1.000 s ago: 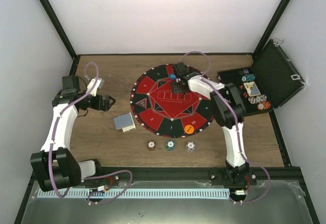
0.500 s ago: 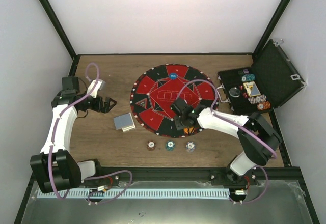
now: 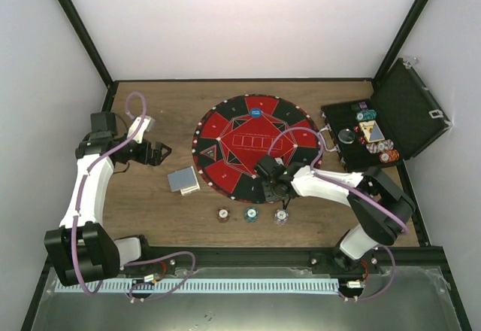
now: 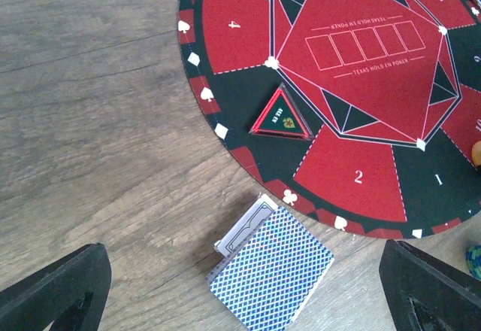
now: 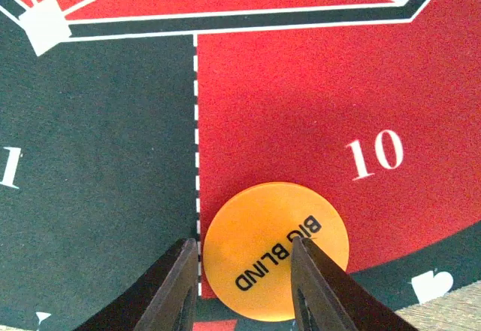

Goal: Distribute texas hold em gaming equipment

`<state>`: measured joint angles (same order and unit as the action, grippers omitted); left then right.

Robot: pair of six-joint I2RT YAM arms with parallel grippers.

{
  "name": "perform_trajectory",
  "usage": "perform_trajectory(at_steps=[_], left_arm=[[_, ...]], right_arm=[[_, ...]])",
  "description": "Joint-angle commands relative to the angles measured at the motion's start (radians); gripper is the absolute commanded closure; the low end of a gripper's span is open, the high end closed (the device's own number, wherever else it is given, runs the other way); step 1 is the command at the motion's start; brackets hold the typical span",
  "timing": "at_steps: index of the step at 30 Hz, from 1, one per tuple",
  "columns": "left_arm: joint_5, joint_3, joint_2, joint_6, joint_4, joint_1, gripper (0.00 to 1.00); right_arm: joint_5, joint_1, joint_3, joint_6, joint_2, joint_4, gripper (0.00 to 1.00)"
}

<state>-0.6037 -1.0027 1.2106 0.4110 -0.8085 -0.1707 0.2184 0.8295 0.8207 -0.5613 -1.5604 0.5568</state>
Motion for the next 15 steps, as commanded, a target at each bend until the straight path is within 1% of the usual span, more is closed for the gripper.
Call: perform_trajectory(at_steps=[1, 7, 11, 15], left_arm=[[-0.006, -0.033, -0.002, -0.003, 0.011, -0.007, 0.0], [0.001, -0.028, -0.002, 0.003, 0.014, -0.007, 0.0], [0.008, -0.029, -0.005, 0.005, 0.014, -0.007, 0.0], [0.012, -0.03, -0.009, 0.01, 0.014, -0.007, 0.0]], right_arm=[[0.034, 0.008, -0.017, -0.024, 0.004, 0.017, 0.63], [0.081, -0.014, 0.0, -0.053, -0.019, 0.062, 0.64], [0.076, -0.084, -0.002, -0.064, -0.038, 0.06, 0.69], [0.073, -0.164, -0.014, -0.047, -0.056, 0.015, 0.7]])
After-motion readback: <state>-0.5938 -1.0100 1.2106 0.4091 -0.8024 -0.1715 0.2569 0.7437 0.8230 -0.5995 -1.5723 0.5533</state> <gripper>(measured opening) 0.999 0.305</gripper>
